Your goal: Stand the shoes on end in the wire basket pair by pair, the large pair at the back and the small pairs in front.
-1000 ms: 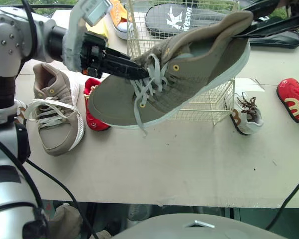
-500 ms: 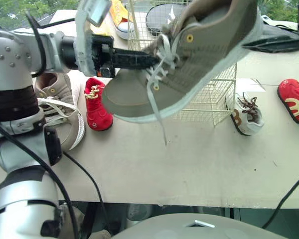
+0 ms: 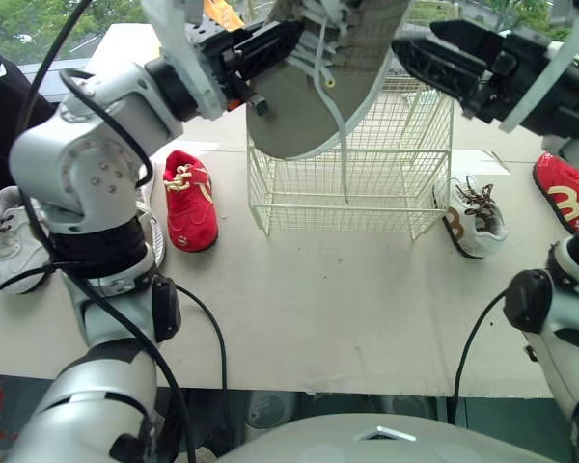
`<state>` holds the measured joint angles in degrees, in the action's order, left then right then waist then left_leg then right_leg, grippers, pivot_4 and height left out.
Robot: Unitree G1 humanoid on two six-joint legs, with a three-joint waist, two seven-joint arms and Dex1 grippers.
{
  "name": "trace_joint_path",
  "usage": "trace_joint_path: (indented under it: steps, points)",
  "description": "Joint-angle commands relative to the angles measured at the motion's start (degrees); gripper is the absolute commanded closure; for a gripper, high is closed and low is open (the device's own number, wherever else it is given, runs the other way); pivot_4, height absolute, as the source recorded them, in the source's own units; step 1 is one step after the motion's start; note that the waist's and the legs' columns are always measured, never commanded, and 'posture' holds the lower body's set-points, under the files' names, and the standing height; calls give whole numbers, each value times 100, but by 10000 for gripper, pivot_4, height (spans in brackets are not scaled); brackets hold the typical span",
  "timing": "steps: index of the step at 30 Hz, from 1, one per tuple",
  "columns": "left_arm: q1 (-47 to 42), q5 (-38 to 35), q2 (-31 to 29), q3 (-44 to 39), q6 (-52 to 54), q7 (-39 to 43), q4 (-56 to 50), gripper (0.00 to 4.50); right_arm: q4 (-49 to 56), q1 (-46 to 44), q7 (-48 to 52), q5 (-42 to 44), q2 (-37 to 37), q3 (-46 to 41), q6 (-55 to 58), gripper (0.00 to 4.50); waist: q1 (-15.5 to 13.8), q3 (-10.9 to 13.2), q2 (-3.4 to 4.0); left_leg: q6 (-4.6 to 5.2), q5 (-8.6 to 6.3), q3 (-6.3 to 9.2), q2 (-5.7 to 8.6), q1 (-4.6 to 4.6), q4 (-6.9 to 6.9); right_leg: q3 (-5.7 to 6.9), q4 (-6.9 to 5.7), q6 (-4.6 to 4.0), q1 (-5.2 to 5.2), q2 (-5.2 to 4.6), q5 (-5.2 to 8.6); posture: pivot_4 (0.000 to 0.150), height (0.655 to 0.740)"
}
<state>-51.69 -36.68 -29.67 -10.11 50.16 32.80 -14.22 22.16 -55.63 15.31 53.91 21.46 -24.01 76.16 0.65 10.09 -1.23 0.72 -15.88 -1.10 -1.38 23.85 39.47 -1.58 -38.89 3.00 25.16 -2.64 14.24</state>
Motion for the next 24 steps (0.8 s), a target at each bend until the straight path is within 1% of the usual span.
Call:
trace_joint_path:
  steps: [1,3,4,5,6,7,8,9,10,11,12,13,15,16,17,18,19,20,21,22,23,24]
  points:
    - [-77,156,60,120,-654,69,-338,42226,-10,-206,-676,319,-314,-221,109,901,0,-2,-3,0,0,2,0,-1,0,2,-1,0,-1,0,0,1500,7400]
    - [-64,260,98,272,-862,109,-385,42227,-123,-347,-901,590,-590,-222,121,901,15,-2,-2,1,0,3,3,0,-3,3,0,0,-1,-1,0,1500,7400]
    - [-61,303,102,316,-945,124,-395,42227,-148,-378,-982,653,-640,-195,115,5932,19,-2,-2,1,0,3,3,1,-4,3,-1,0,0,-1,0,1500,7400]
    - [-64,352,116,343,-1023,111,-406,42227,-192,-390,-1047,672,-667,-149,112,8032,23,-2,-2,1,0,2,3,1,-5,3,0,0,0,-1,0,1500,7400]
    - [-64,351,116,347,-1036,101,-406,42228,-215,-368,-1069,673,-635,-108,99,12269,25,-2,-2,1,0,3,3,1,-6,4,-1,1,0,-1,0,1500,7400]
    - [-57,334,107,339,-1025,98,-418,42228,-247,-360,-1083,701,-621,-93,63,18182,27,-2,-2,1,0,3,3,1,-7,5,0,0,0,-1,0,1500,7400]
    - [-50,321,100,332,-1015,99,-427,42229,-268,-354,-1095,729,-607,-82,31,22677,29,-2,-2,1,0,3,3,1,-8,5,0,1,0,-1,0,1500,7400]
    - [-41,300,85,324,-983,103,-440,42229,-281,-353,-1105,749,-589,-66,-9,25828,30,-2,-2,1,0,4,3,1,-8,6,0,1,0,-1,0,1500,7400]
    - [-32,281,75,319,-948,103,-460,42230,-289,-356,-1108,756,-567,-48,-48,29983,32,-2,-2,2,0,5,3,1,-8,6,1,1,0,-1,0,1500,7400]
    - [-22,268,67,311,-923,94,-481,42232,-295,-357,-1104,757,-542,-27,-80,32068,33,-2,-2,2,0,5,3,1,-8,6,2,1,0,-1,0,1500,7400]
    - [0,93,76,211,-753,62,-522,42252,-299,-352,-1075,718,-496,22,-133,33283,37,-2,-2,2,0,5,3,1,-8,6,2,1,0,-1,0,1500,7400]
    - [15,-134,127,63,-587,-8,-558,42254,-303,-343,-1047,697,-452,63,-179,33543,42,-2,-2,3,0,3,3,1,-8,5,2,1,0,-1,0,1500,7400]
    - [-12,-562,243,-246,-204,-267,-568,32144,-315,-322,-992,688,-371,127,-266,34183,49,-2,-2,3,0,4,3,1,-8,5,3,1,0,-1,0,1500,7400]
    - [5,-714,207,-381,-10,-361,-555,29212,-354,-333,-921,639,-294,157,-355,34254,49,-2,-3,3,-1,5,2,1,-7,5,3,1,0,-1,1,1500,7400]
    - [18,-824,166,-465,135,-434,-552,22730,-387,-338,-871,607,-231,188,-431,34345,51,-2,-2,3,0,8,0,2,-7,8,3,1,0,-1,1,1500,7400]
    - [30,-908,127,-513,228,-487,-559,17685,-462,-382,-695,464,-60,255,-618,34378,51,-2,-2,3,-1,8,1,2,-7,8,3,1,0,-1,1,1500,7400]
    - [155,-1306,26,-782,695,-680,-598,15750,-538,-421,-466,276,142,336,-853,34382,51,-1,-2,3,-1,7,1,2,-7,7,3,1,0,-1,1,1500,7400]
    - [319,-1719,-28,-1030,1095,-885,-696,12724,-585,-441,-169,52,344,436,-1173,34435,51,-2,-3,3,-1,7,1,2,-7,8,3,1,0,-1,1,1500,7400]
    - [513,-2119,-46,-1252,1401,-1124,-848,8022,-627,-453,179,-177,531,543,-1564,34501,57,-1,-3,4,-1,8,2,2,-7,7,5,1,-1,-1,1,1500,7400]
    - [727,-2420,53,-1430,1389,-1333,-1080,3926,-698,-471,490,-371,704,641,-1927,34513,70,-1,-2,5,-1,6,2,1,-7,6,5,2,0,-1,1,1500,7400]
    - [968,-2387,61,-1460,1223,-1388,-1401,217,-838,-538,721,-507,855,699,-2172,34522,78,-1,-2,5,-2,7,2,1,-8,6,6,2,0,-2,1,1500,7400]
    - [1124,-2367,47,-1470,1104,-1442,-1619,0,-955,-583,873,-593,953,742,-2334,34525,90,-1,-3,5,-2,7,0,1,-10,6,6,2,-1,-2,1,1500,7400]
